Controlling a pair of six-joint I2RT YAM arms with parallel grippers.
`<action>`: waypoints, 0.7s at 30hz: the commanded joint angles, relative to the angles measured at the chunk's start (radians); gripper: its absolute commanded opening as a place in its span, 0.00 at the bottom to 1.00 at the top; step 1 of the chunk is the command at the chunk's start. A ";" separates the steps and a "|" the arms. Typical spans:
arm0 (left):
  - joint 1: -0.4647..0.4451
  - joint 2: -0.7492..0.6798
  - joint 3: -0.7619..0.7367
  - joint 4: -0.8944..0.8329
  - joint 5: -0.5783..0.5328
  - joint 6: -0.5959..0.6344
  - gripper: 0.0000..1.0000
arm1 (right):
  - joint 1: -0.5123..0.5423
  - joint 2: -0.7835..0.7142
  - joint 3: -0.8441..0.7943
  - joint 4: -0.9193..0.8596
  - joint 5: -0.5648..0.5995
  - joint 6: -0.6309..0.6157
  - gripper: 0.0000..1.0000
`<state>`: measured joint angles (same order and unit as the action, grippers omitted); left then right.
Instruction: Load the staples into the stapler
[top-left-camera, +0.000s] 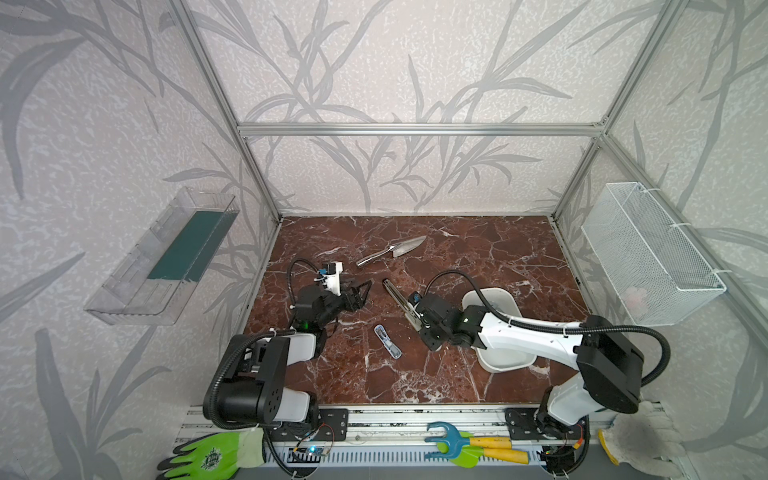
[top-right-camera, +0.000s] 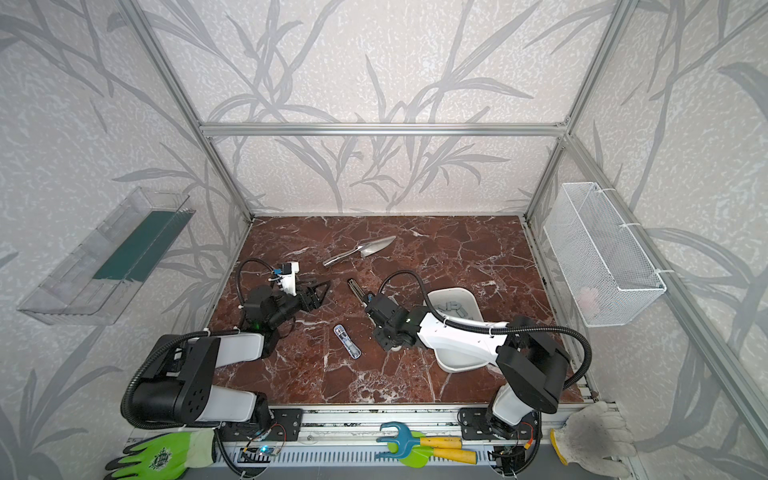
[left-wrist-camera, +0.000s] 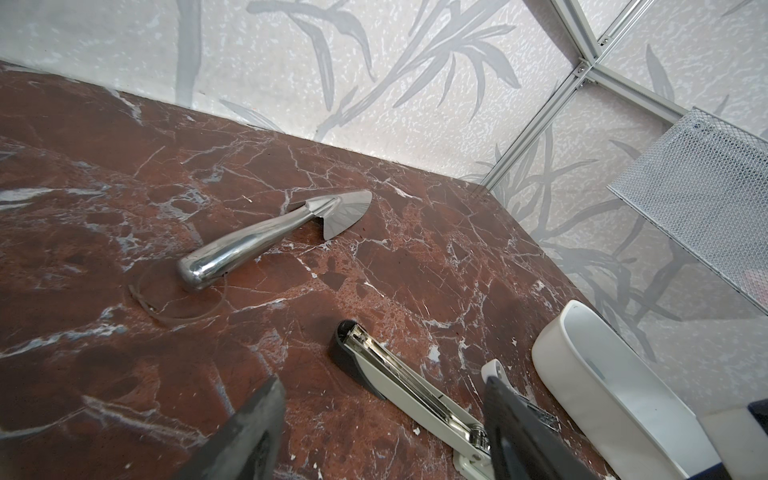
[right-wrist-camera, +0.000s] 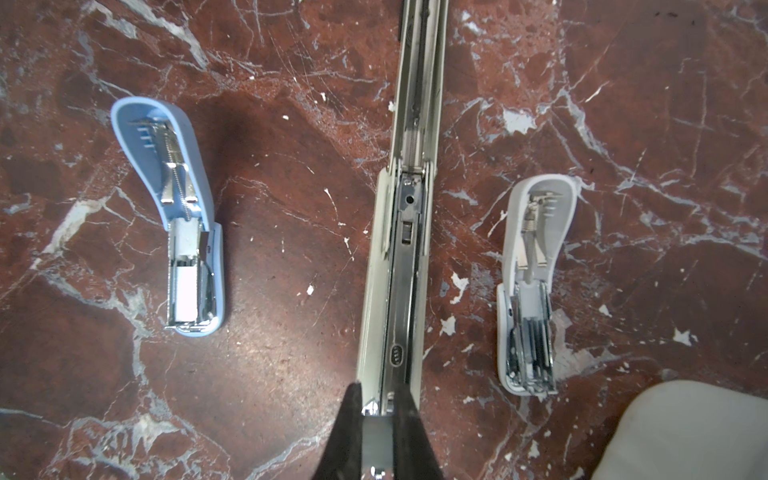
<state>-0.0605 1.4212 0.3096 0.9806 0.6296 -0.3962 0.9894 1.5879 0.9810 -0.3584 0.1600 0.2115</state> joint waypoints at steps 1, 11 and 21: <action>0.003 0.001 -0.012 0.038 0.001 -0.007 0.76 | -0.006 0.021 0.029 -0.024 0.012 -0.010 0.11; 0.003 0.002 -0.010 0.038 0.002 -0.007 0.76 | -0.011 0.035 0.035 -0.029 0.015 -0.013 0.11; 0.002 0.002 -0.011 0.040 0.003 -0.007 0.76 | -0.012 0.038 0.036 -0.030 0.018 -0.017 0.11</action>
<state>-0.0605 1.4212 0.3092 0.9810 0.6296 -0.3962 0.9817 1.6165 0.9867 -0.3691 0.1608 0.2077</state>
